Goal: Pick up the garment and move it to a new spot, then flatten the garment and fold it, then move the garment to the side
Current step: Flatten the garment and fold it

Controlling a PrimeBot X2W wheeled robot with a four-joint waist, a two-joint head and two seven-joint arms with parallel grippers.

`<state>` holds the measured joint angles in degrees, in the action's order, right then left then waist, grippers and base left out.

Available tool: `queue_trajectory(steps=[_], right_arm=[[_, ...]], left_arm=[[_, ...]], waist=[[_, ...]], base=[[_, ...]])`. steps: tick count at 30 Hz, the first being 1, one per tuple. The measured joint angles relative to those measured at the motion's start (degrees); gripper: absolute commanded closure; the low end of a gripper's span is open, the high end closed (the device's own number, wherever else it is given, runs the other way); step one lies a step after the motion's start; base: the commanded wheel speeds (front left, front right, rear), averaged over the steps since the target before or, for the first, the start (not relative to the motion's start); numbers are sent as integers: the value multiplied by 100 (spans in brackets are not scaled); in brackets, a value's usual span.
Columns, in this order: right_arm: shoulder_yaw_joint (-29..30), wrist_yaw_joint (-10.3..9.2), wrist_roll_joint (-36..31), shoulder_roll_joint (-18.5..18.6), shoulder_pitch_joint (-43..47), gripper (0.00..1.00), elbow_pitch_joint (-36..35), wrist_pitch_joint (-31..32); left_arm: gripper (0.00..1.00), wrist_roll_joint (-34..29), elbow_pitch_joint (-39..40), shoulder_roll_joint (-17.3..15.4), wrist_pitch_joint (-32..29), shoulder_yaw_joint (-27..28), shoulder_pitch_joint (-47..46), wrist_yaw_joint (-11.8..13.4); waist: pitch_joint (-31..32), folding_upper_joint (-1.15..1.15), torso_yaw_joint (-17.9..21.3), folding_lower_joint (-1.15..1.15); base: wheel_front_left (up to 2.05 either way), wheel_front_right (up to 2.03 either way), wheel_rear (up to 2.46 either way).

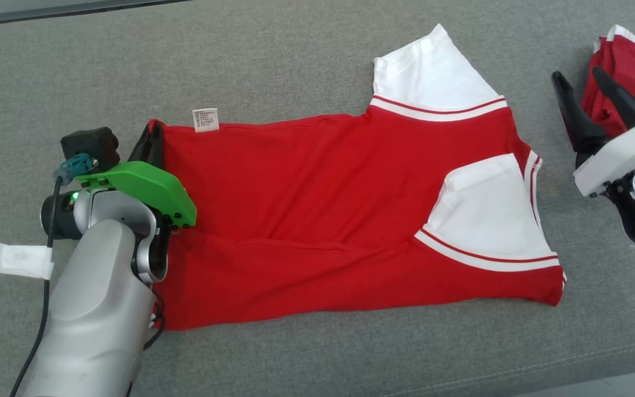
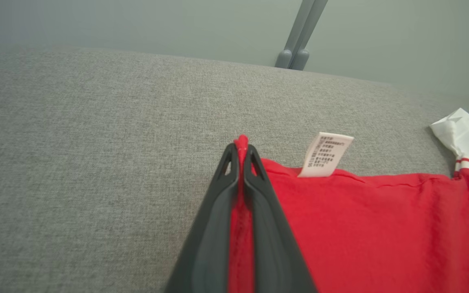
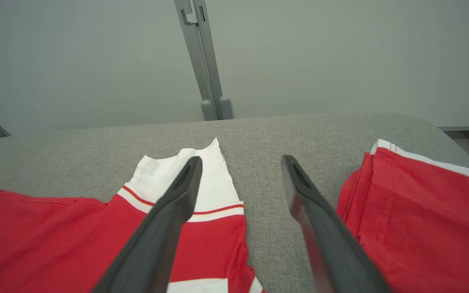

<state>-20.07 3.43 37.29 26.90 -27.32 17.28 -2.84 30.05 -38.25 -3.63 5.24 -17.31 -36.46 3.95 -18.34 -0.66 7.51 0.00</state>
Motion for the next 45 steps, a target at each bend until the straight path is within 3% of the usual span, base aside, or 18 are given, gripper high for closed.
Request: queue_trajectory(steps=[17,31,45], right_arm=[[-215,7,-58,164,-1830,0,970,1330],[-268,-8,-292,145,-2492,0,1856,1551],[-318,0,-352,93,-2749,0,2562,1556]], left_arm=[[100,-63,578,162,446,-448,-249,-91],[100,-162,723,221,600,-823,-420,-140],[100,-146,721,234,649,-1066,-444,-141]], waist=[[-882,0,-696,0],[-1355,0,-1222,-1],[-1414,0,-1375,0]], base=[[0,0,0],[0,0,0],[0,0,0]])
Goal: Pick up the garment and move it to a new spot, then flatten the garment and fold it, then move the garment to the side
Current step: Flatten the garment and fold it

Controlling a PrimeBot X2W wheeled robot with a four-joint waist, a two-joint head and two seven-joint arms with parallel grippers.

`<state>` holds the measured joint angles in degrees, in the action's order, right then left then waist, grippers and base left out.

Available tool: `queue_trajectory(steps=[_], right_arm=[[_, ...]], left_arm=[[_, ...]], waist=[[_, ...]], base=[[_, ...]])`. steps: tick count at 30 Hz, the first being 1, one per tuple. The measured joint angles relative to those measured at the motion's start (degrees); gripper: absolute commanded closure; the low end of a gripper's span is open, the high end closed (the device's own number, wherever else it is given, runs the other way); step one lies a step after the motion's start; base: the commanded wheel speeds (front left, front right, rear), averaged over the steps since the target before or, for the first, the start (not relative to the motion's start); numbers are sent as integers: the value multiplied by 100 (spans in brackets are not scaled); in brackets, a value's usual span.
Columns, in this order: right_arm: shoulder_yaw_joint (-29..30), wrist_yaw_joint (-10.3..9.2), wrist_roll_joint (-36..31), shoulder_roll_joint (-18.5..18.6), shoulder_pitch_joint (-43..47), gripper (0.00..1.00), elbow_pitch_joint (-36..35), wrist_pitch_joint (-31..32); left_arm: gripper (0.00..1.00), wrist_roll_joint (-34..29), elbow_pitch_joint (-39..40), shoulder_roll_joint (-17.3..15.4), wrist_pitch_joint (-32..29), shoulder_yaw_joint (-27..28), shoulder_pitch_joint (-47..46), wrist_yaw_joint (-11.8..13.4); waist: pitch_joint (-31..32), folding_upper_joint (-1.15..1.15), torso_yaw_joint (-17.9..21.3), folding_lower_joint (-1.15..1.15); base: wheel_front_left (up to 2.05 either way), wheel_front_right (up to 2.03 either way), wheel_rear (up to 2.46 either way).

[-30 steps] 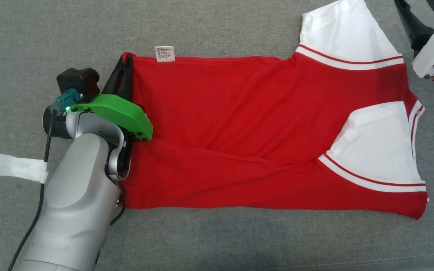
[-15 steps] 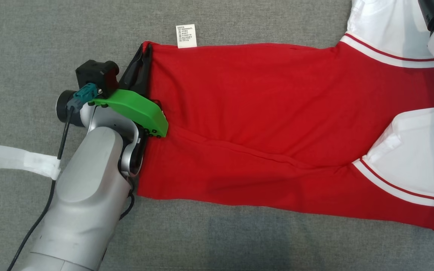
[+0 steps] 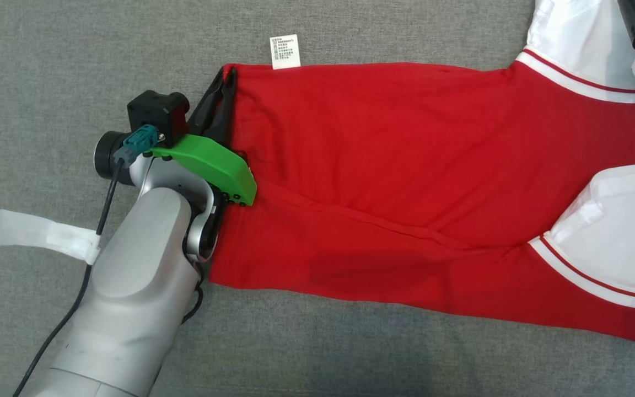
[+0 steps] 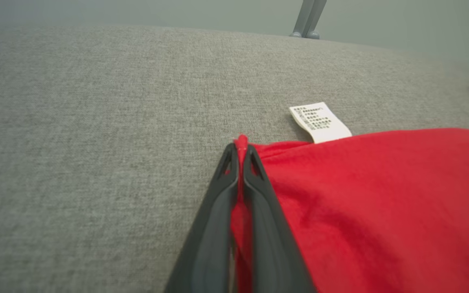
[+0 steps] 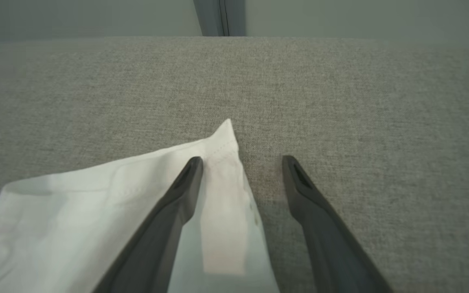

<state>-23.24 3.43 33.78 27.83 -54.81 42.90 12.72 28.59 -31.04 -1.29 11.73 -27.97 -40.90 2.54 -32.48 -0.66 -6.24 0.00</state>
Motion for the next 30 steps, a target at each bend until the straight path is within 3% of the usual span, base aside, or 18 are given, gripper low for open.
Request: queue_trajectory(steps=[8,10,11,12,14,17,23,30], right_arm=[[-46,18,-18,12,-136,1,268,-15],[-109,74,-54,-13,-201,8,315,-14],[-109,74,-54,-13,-201,18,315,-14],[-162,77,-100,-74,-266,39,333,-68],[-213,114,-176,-124,-293,67,353,-118],[-267,127,-234,-131,-344,100,379,-214],[-322,174,-258,-238,-364,100,504,-471],[-334,310,-248,-292,-297,100,470,-1191]], left_arm=[[100,209,12,1,0,-222,0,0],[100,210,23,1,0,-235,-1,3],[100,210,23,1,0,-235,-1,3],[100,210,29,2,0,-237,-1,7],[100,241,30,2,1,-245,-8,19],[100,248,26,2,3,-249,-16,49],[100,248,-38,0,55,-169,-20,107],[100,252,-350,-14,93,-9,-24,152]], waist=[[17,0,-154,0],[5,0,-185,0],[5,0,-185,0],[-18,0,-197,0],[-28,0,-198,0],[-36,0,-189,0],[-20,0,-68,0],[152,0,148,0]], base=[[0,0,0],[0,0,0],[0,0,0],[0,0,0],[0,0,0],[0,0,0],[0,0,0],[0,0,0]])
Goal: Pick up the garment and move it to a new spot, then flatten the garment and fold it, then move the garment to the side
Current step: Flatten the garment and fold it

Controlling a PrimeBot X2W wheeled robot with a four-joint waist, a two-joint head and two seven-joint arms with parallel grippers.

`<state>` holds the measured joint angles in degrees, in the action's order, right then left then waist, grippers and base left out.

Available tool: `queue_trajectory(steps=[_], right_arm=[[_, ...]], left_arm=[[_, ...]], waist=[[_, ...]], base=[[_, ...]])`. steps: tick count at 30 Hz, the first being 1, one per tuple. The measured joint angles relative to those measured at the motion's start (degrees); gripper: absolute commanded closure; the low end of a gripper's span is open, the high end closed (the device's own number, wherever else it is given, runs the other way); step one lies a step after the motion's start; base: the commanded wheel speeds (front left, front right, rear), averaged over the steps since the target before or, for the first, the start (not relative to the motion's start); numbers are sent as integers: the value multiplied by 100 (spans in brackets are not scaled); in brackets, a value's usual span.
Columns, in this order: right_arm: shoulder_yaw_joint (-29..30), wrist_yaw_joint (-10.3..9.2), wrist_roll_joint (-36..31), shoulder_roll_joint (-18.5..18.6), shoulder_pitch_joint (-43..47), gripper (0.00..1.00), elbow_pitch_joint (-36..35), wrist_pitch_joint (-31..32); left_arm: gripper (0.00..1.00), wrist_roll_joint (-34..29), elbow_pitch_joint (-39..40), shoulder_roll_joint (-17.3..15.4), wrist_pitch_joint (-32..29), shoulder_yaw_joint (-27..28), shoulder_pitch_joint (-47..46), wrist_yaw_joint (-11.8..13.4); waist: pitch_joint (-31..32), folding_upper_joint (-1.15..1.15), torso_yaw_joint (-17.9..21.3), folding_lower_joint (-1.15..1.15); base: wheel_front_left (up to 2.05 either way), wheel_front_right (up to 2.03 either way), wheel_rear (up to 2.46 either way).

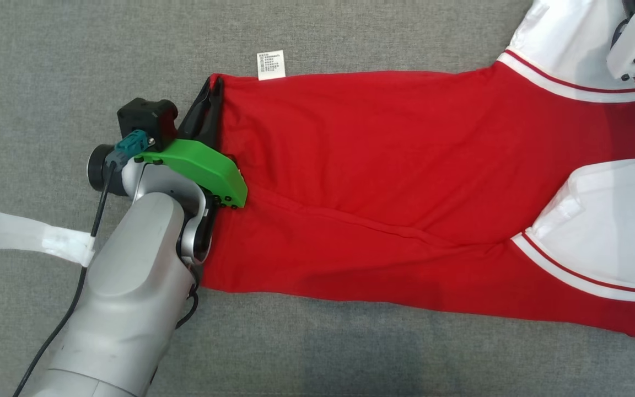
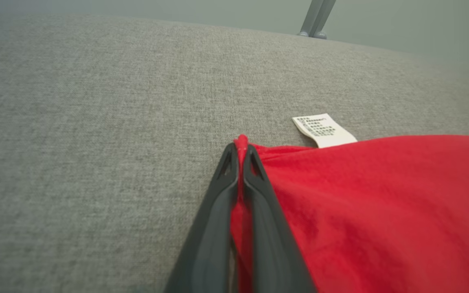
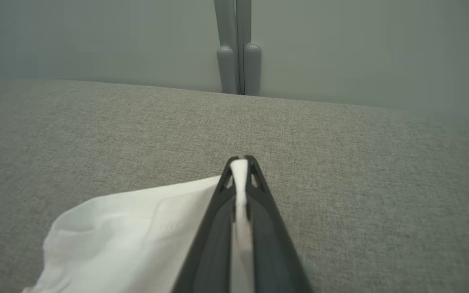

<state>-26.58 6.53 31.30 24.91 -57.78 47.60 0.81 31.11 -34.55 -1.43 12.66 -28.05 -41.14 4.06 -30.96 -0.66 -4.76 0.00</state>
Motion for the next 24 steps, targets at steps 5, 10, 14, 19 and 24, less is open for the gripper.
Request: queue_trajectory(steps=[5,10,14,19,24], right_arm=[[-13,9,40,-5,315,100,-92,-537],[-105,53,66,-100,803,100,-209,-1082],[-180,54,89,-133,1241,100,-326,-1472],[-187,54,185,-189,1744,100,-548,-1525],[-151,54,289,-191,2390,100,-772,-1540]], left_arm=[[100,48,-238,-81,1,51,12,0],[100,86,-367,-127,55,86,82,-26],[100,107,-385,-135,59,81,315,-112],[100,145,-370,-179,109,112,597,-199],[100,197,-327,-182,126,114,1002,-213]], waist=[[226,0,119,0],[529,0,232,0],[817,0,309,1],[1201,0,398,1],[1601,0,477,1]], base=[[0,0,0],[0,0,0],[0,0,0],[0,0,0],[0,0,0]])
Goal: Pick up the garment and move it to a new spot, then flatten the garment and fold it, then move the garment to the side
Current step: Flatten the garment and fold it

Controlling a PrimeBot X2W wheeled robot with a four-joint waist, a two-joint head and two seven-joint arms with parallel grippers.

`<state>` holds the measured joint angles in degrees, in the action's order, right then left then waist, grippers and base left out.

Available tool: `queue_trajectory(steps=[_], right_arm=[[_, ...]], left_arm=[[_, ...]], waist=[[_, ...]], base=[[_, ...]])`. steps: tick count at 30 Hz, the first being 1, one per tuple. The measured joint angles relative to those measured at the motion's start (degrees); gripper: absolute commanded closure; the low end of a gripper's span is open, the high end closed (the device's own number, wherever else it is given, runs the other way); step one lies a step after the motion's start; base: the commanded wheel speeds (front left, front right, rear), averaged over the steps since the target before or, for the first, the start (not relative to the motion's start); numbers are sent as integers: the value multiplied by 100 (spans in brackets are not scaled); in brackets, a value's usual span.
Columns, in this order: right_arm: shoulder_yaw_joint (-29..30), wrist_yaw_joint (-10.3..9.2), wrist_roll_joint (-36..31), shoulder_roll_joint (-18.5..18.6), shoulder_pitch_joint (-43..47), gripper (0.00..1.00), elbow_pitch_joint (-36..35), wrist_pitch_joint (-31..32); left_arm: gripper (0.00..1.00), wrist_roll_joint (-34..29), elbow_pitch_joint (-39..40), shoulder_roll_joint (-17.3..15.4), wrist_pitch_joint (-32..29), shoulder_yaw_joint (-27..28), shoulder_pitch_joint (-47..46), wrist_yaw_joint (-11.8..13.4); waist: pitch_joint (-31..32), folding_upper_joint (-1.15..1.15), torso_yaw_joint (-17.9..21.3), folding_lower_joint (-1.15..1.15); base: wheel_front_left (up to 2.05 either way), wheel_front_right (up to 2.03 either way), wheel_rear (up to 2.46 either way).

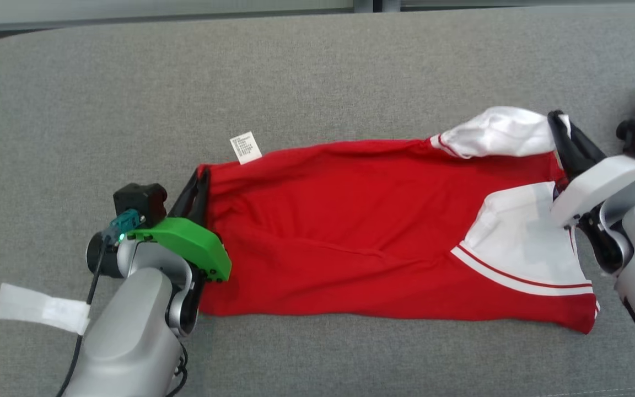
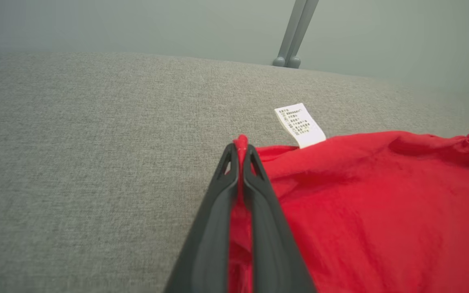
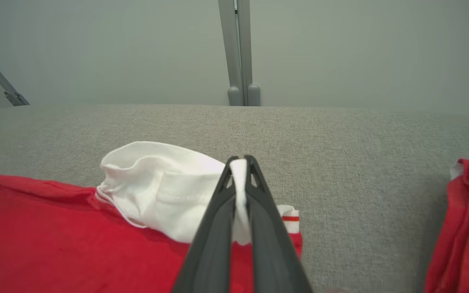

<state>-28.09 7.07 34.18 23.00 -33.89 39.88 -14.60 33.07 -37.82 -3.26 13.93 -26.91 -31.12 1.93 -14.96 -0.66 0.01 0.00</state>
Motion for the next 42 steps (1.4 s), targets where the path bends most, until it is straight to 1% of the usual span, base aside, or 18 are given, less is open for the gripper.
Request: queue_trajectory(steps=[2,6,9,14,18,26,27,28,29,30,31,32,33,34,35,42], right_arm=[[13,0,62,-3,287,100,-104,0],[54,0,131,-81,909,100,-345,0],[222,1,172,-114,1295,100,-614,0],[486,5,219,-48,1819,100,-1069,1],[589,5,219,58,2220,100,-1278,1],[448,7,144,18,2784,100,-1399,1],[460,5,144,8,2835,98,-1401,1],[463,5,138,0,2878,88,-1401,1],[468,7,124,-3,2917,75,-1400,1],[467,7,91,-4,2953,54,-1399,1],[468,5,77,-4,2986,21,-1396,1],[479,7,66,-4,3019,0,-1399,1],[501,7,55,-4,3058,0,-1407,1],[520,5,42,-1,3099,0,-1414,1],[530,5,18,4,3138,0,-1417,1],[766,2,-24,8,3549,0,-1480,1]], left_arm=[[100,64,32,-7,2,23,212,-43],[100,204,85,-42,31,129,734,-42],[100,302,148,-71,31,260,1106,-18],[100,364,360,-96,32,291,1440,23],[100,365,520,-98,32,278,1576,51],[100,388,499,-149,30,274,2076,141],[100,388,485,-153,24,261,2085,151],[100,388,475,-165,23,252,2089,162],[100,388,469,-170,21,252,2089,163],[100,388,463,-178,18,253,2093,169],[100,388,458,-188,14,253,2101,170],[89,388,456,-201,12,253,2119,174],[53,388,456,-214,-22,253,2145,205],[2,388,457,-235,-26,254,2180,215],[0,388,459,-260,-27,255,2216,215],[0,448,526,-369,-36,365,2542,271]], waist=[[160,0,29,0],[486,0,92,0],[718,0,150,0],[1018,0,277,0],[1141,0,385,0],[1197,0,573,0],[1194,0,584,0],[1189,0,589,0],[1186,0,592,0],[1183,0,595,0],[1182,0,598,0],[1181,0,599,0],[1181,0,600,0],[1181,0,600,0],[1183,0,600,0],[1206,0,595,0]], base=[[0,0,0],[0,0,0],[0,0,0],[0,0,0],[0,0,0],[0,0,0],[0,0,0],[0,0,0],[0,0,0],[0,0,0],[0,0,0],[0,0,0],[0,0,0],[0,0,0],[0,0,0],[0,0,0]])
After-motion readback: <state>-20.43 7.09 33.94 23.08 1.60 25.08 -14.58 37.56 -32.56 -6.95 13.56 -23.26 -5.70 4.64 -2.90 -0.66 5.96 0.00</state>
